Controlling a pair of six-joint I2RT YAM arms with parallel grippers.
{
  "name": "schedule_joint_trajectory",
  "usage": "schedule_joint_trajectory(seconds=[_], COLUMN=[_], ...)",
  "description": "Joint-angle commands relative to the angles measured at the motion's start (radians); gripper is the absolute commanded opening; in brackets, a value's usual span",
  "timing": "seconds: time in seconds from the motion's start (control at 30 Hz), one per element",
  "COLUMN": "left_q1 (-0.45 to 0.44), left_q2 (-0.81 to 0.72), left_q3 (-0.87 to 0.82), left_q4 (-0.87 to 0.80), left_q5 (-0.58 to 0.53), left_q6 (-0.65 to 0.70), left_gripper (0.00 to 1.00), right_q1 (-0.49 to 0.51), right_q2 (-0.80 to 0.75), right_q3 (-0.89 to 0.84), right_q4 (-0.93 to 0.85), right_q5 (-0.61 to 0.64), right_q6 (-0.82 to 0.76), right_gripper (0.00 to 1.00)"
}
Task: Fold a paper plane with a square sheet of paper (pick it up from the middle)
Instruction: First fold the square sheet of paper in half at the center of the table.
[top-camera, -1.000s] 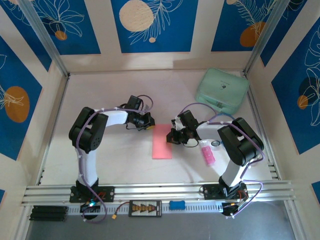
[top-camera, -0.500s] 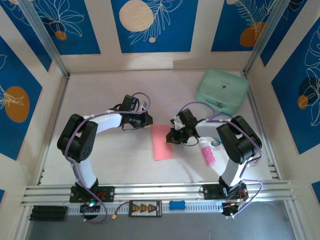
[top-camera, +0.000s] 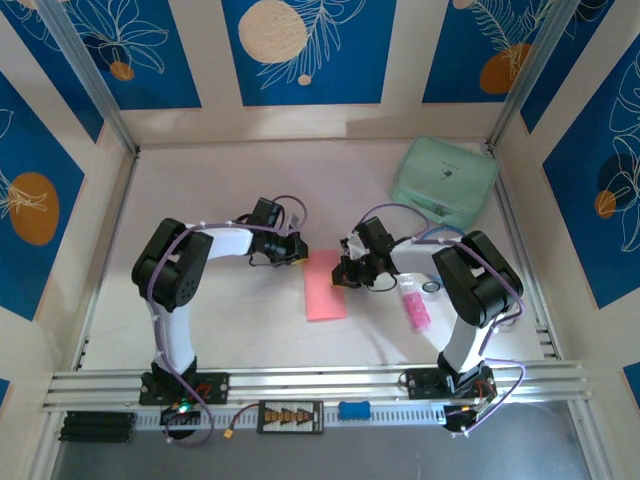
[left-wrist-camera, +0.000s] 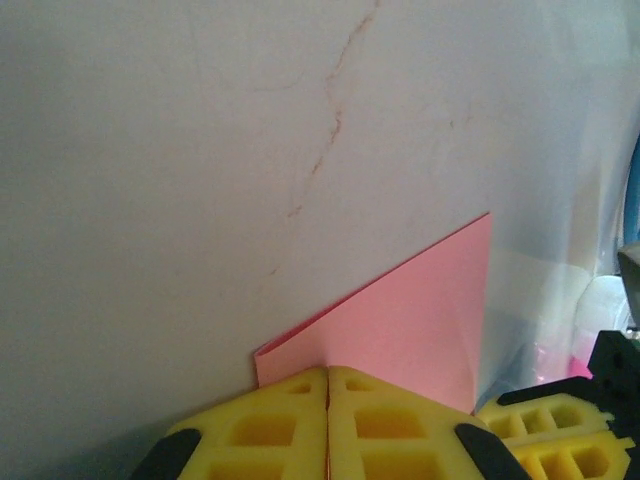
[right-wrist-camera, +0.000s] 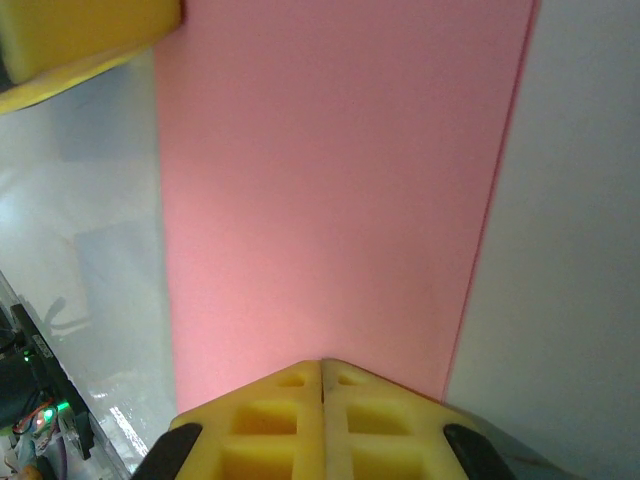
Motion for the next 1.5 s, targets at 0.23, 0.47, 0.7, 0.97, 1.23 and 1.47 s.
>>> schedule_joint_trajectory(seconds=[0.23,0.47,0.7,0.97,1.23,1.47], left_q1=[0.050,0.051,0.050,0.027,-0.039,-0.043], left_q2=[0.023,0.037,-0.049,-0.160,-0.080,-0.003], left_q3=[0.057,0.099,0.083,0.002,0.047,0.057], left_q4=[-0.080,-0.119,-0.139,-0.038,-0.020,-0.019], left_q5=[-0.170,-0.190,-0.189,-0.068,0.012,-0.011], left_q6=[-0.103,-0.122,-0.107,-0.046,0.017,0.026], left_gripper=[0.09,0.11,0.14,0.17,0.16,0.16], right_q1=[0.008,0.009,0.011,0.008,-0.015,-0.006], right_q2=[0.039,0.035,0.033,-0.137,-0.369,-0.418], right_q3=[-0.038,-0.042,-0.030,0.015,-0.122,-0.247], right_q4=[-0.119,-0.119,-0.121,-0.114,-0.097,0.005], right_q5=[0.044,0.038,0.022,0.044,0.148,0.090], right_q6=[-0.023,-0.029,-0.048,0.029,0.191,0.337], right_gripper=[0.00,0.00,0.00,0.21,0.34,0.36])
